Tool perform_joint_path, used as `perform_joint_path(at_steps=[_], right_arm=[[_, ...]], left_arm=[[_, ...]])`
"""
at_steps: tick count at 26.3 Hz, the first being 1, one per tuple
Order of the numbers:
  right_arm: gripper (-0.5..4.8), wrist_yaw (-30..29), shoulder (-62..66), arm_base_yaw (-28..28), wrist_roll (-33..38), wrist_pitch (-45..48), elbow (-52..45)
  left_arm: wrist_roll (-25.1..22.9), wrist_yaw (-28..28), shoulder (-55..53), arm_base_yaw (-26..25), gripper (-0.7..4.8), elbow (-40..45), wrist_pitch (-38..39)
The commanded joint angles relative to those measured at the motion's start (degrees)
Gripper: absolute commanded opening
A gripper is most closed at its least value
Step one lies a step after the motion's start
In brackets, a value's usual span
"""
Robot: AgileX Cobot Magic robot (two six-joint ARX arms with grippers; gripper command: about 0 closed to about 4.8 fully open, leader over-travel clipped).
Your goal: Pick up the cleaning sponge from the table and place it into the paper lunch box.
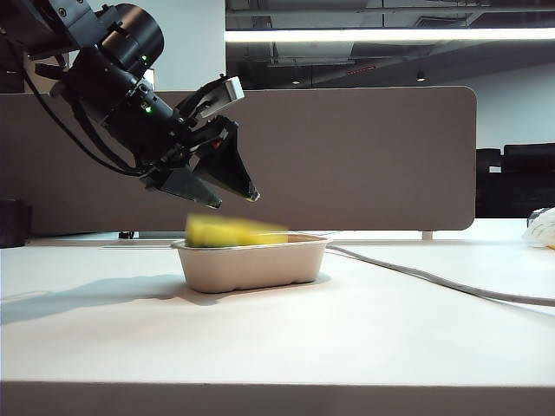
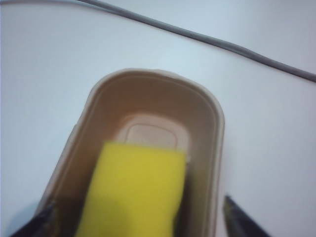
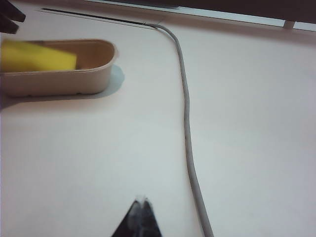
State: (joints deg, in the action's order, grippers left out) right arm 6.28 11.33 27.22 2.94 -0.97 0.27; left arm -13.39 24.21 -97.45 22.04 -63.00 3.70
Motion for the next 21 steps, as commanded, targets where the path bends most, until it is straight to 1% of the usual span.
perform_joint_path(at_steps=[1,4,5,7,8,9,10,11,14,17,21], right_arm=[[-0.05,0.0,0.0,0.0,0.0,0.8,0.0],[-0.05,0.0,0.0,0.0,0.0,0.8,0.0],[-0.05,0.0,0.0,0.0,0.0,0.8,0.0],[-0.05,0.0,0.0,0.0,0.0,0.8,0.0],[-0.05,0.1,0.0,0.0,0.0,0.8,0.0],[-0.05,0.1,0.0,0.0,0.0,0.8,0.0],[-0.05,0.0,0.0,0.0,0.0,0.8,0.0],[-0.05,0.0,-0.1,-0.2,0.0,0.8,0.0],[-0.05,0.0,-0.3,-1.9,0.0,0.8,0.0],[-0.05,-0.1,-1.2,-6.0,0.0,0.7,0.0],[-0.05,0.1,-5.2,-14.4,0.0,0.8,0.0]], left_arm=[[0.1,-0.2,0.2,0.0,4.79,-0.2,-1.4],[0.6,-1.0,0.3,0.0,4.79,-0.4,-1.6],[0.9,-0.9,0.6,0.0,4.31,-0.4,-1.5],[2.1,-0.9,1.7,0.0,0.46,-0.4,-0.7],[2.8,-1.0,2.5,0.0,0.08,-0.4,-0.4],[4.5,-2.3,3.5,0.0,-0.15,-0.3,-0.2],[6.2,-4.5,4.7,0.0,-0.03,-0.3,-0.1],[7.1,-6.6,5.9,0.1,-0.05,-0.3,0.0],[6.5,-9.5,11.0,1.4,-0.05,0.8,-0.6],[7.5,-10.3,16.7,2.6,-0.05,2.7,-3.0],[12.7,-12.6,24.3,5.3,-0.05,7.9,-10.0]])
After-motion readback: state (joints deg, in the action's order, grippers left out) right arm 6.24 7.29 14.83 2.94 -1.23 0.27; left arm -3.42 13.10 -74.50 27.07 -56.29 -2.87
